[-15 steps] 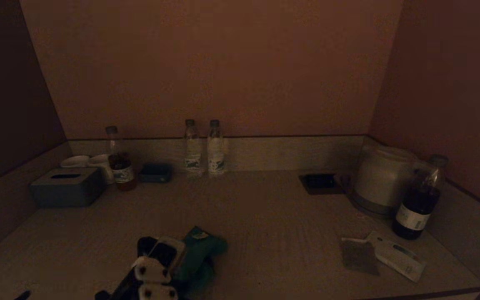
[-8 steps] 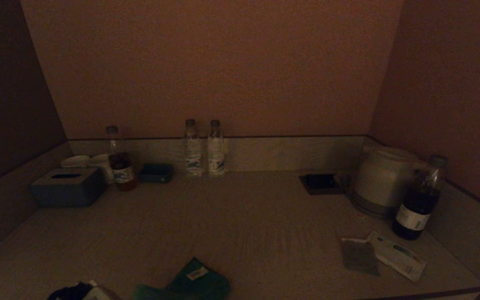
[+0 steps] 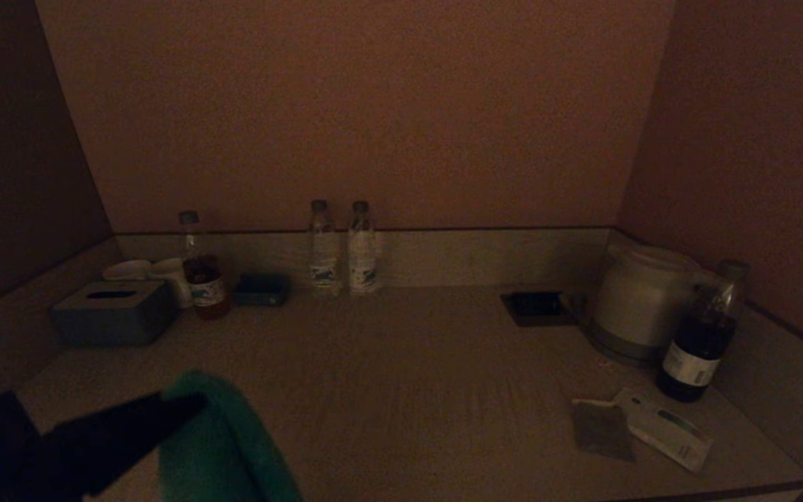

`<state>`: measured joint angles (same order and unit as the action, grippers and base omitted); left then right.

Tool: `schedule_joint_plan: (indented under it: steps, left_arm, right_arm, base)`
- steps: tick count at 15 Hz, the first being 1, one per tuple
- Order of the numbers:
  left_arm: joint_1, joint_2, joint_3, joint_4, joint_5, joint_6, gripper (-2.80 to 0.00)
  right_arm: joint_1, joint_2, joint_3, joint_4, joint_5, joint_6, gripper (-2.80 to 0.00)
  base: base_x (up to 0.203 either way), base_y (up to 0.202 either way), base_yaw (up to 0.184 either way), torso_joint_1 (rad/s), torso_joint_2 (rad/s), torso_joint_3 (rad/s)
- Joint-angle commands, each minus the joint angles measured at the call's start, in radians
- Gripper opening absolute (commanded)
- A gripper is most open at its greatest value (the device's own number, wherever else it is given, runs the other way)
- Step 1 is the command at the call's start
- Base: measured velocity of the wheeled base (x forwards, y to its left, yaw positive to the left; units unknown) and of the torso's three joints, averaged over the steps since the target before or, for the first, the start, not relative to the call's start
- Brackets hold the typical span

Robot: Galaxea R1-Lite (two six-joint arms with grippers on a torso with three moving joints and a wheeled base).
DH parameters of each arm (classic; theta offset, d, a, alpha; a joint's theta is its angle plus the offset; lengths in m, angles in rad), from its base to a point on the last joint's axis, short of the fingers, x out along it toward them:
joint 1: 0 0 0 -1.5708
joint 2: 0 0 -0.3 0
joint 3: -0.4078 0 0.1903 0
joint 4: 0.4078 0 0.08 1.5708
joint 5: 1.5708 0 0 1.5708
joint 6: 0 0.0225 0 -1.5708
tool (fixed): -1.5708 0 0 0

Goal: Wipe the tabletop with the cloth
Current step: Sweep the stains on the table

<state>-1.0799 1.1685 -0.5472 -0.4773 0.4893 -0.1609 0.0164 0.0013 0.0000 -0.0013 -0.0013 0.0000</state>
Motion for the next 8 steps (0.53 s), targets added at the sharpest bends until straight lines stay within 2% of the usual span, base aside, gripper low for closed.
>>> schedule_joint_plan:
  steps: [1, 3, 5, 8]
  left_arm:
    - [0.121, 0.132, -0.083, -0.064, -0.038, 0.003, -2.80]
    - [0.220, 0.363, -0.194, -0.162, -0.071, 0.008, -2.80]
    - [0.298, 0.607, -0.364, -0.238, -0.082, 0.013, -2.80]
    - [0.382, 0.918, -0.741, -0.252, -0.056, 0.019, -2.80]
  right_arm:
    - [0.000, 0.000, 0.000, 0.000, 0.000, 0.000, -2.80]
    - [0.000, 0.000, 0.000, 0.000, 0.000, 0.000, -2.80]
    - [0.000, 0.000, 0.000, 0.000, 0.000, 0.000, -2.80]
    - [0.000, 0.000, 0.000, 0.000, 0.000, 0.000, -2.80]
  base:
    - [0.000, 0.000, 0.000, 0.000, 0.00, 0.000]
    - [0.000, 0.000, 0.000, 0.000, 0.00, 0.000]
    - [0.000, 0.000, 0.000, 0.000, 0.00, 0.000]
    - [0.000, 0.000, 0.000, 0.000, 0.00, 0.000]
